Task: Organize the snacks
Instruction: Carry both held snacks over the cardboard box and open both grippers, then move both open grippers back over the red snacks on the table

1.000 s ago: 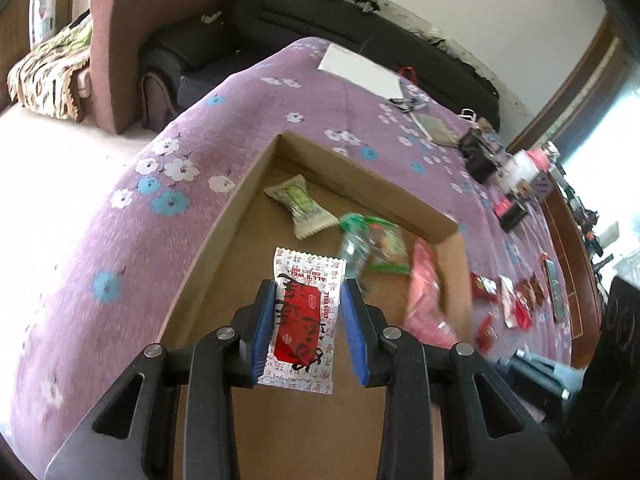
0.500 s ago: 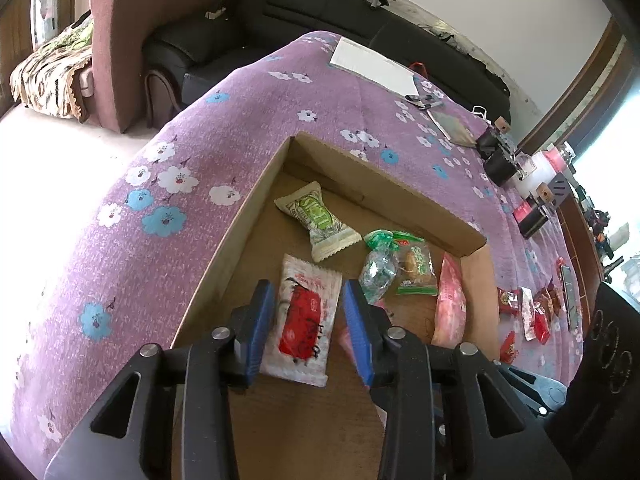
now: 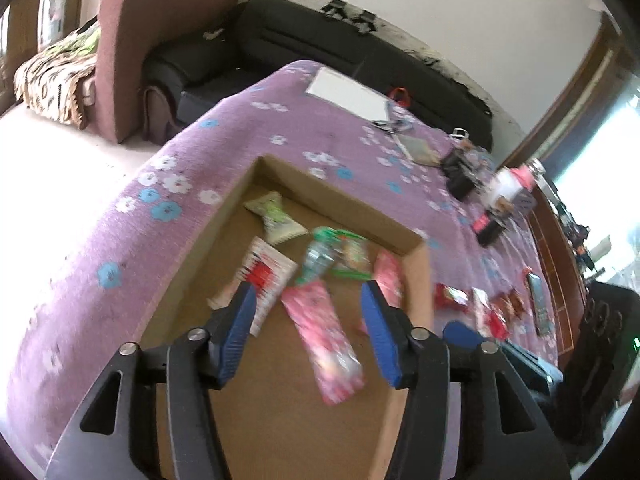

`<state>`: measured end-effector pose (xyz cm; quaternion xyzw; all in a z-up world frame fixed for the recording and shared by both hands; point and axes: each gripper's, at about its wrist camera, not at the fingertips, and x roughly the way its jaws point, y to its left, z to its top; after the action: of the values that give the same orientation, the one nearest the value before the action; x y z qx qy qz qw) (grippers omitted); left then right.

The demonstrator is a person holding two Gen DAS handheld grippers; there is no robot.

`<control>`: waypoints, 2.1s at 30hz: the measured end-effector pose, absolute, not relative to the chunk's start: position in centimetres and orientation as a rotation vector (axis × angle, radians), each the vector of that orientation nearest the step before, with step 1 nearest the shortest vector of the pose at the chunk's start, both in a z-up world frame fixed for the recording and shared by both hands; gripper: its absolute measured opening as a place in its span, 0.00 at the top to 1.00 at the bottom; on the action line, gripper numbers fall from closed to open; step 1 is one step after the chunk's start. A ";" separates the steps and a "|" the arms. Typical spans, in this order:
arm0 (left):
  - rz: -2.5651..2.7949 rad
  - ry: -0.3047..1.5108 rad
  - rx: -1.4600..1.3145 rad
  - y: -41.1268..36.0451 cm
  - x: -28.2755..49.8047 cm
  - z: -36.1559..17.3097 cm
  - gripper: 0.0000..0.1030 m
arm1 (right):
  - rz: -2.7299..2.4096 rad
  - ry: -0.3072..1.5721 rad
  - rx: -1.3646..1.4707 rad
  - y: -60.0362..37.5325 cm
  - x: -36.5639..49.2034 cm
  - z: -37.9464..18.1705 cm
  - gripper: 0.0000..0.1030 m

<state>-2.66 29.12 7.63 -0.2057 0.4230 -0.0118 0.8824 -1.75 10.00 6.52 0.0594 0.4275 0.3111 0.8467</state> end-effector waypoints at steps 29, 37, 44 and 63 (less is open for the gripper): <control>-0.204 1.000 -0.086 2.6 -4.7 1.7 0.31 | 0.197 0.795 0.337 -18.3 -5.1 1.8 0.53; -0.090 0.935 0.055 1.1 -3.2 0.5 0.12 | 0.211 0.795 0.364 -19.0 -4.9 1.2 0.51; -0.069 0.941 0.040 1.5 -3.3 0.3 0.00 | 0.212 0.819 0.374 -19.1 -4.7 0.7 0.43; -0.069 0.941 0.040 1.4 -3.1 0.2 0.00 | 0.175 0.839 0.311 -18.1 -4.5 0.2 0.43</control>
<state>-3.09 1.36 0.16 0.0190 0.4534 -0.0332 0.8905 -4.53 -18.08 0.17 0.1502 0.4049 0.0844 0.8980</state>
